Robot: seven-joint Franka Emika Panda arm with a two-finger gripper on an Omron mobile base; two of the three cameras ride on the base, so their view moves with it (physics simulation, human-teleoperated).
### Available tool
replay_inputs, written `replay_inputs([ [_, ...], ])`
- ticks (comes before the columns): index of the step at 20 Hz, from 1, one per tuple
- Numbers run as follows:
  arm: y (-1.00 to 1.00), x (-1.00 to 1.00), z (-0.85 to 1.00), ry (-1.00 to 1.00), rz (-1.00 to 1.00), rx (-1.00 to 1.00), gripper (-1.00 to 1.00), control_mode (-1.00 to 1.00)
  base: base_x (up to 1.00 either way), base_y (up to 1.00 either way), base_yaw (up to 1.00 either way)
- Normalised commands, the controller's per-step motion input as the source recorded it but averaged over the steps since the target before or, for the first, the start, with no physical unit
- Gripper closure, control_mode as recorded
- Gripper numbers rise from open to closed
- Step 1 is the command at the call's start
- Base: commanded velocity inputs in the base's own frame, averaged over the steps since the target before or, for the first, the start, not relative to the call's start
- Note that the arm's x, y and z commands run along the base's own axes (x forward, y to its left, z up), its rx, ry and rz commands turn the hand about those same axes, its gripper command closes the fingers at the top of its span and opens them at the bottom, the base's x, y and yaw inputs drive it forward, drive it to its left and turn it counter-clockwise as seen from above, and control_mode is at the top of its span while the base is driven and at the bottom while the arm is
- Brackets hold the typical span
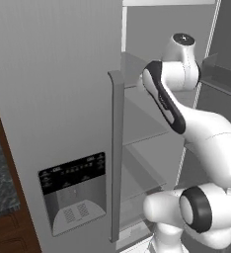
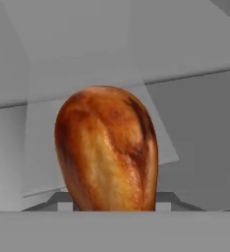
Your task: Place one carrot and one chicken drumstick in each tupperware on the nearby counter, to pack two identical lunches.
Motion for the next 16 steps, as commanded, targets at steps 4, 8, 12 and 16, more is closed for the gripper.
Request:
replay_inputs([
  [4,0.01,-0.93,-0.64,0.15,0.0,0.0,1.0,-1.0,0.0,0.0,0.0],
  [8,0.0,-0.99,-0.97,0.0,0.0,0.0,1.0,-1.0,0.0,0.0,0.0],
  [12,0.0,-0.81,-0.77,0.1,0.0,0.0,1.0,-1.0,0.0,0.0,0.0],
  [16,0.01,-0.6,-0.6,0.27,0.0,0.0,1.0,-1.0,0.0,0.0,0.0],
])
